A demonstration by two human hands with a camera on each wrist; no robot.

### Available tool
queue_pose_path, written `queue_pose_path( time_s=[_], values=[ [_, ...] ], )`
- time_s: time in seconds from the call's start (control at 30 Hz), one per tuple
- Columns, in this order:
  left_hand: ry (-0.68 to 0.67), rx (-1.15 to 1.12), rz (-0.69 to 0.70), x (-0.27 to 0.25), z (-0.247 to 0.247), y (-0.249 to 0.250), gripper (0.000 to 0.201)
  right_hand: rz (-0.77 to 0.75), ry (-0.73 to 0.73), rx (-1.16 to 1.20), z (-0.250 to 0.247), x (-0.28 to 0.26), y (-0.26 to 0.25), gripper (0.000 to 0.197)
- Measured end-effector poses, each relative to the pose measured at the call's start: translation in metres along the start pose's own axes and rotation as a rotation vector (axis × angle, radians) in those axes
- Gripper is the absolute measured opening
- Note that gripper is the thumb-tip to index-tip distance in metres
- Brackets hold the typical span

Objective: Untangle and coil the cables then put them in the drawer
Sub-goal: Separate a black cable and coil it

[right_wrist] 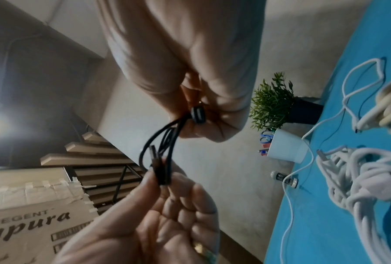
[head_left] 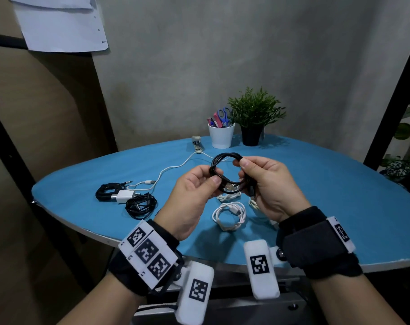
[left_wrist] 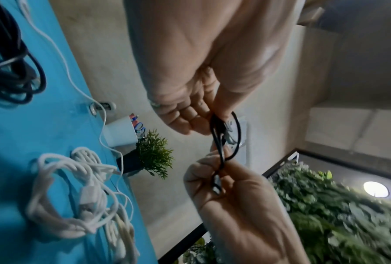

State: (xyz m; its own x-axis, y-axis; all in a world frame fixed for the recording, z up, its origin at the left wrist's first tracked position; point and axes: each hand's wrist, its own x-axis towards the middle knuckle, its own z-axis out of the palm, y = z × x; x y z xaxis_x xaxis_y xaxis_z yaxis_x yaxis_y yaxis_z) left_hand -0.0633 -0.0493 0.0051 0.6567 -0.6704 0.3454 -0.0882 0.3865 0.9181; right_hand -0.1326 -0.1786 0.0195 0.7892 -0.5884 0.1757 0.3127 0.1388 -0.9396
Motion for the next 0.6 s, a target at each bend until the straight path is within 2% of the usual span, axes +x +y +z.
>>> queue_pose_path(
  time_s=[0.1, 0.23, 0.43, 0.6],
  values=[
    [-0.083, 0.054, 0.023, -0.004, -0.002, 0.000, 0.016, 0.025, -0.015, 0.066, -0.001, -0.001, -0.002, 0.014],
    [-0.192, 0.061, -0.024, -0.007, -0.009, 0.004, 0.006, -0.002, -0.025, 0.009, -0.001, -0.003, -0.002, 0.016],
    [-0.143, -0.122, -0.256, -0.010, -0.004, 0.005, 0.013, -0.164, 0.031, -0.162, 0.005, -0.002, 0.000, 0.021],
    [-0.037, -0.186, -0.356, -0.009, 0.010, 0.007, 0.019, -0.270, 0.073, -0.341, 0.003, -0.004, 0.004, 0.024]
  ],
)
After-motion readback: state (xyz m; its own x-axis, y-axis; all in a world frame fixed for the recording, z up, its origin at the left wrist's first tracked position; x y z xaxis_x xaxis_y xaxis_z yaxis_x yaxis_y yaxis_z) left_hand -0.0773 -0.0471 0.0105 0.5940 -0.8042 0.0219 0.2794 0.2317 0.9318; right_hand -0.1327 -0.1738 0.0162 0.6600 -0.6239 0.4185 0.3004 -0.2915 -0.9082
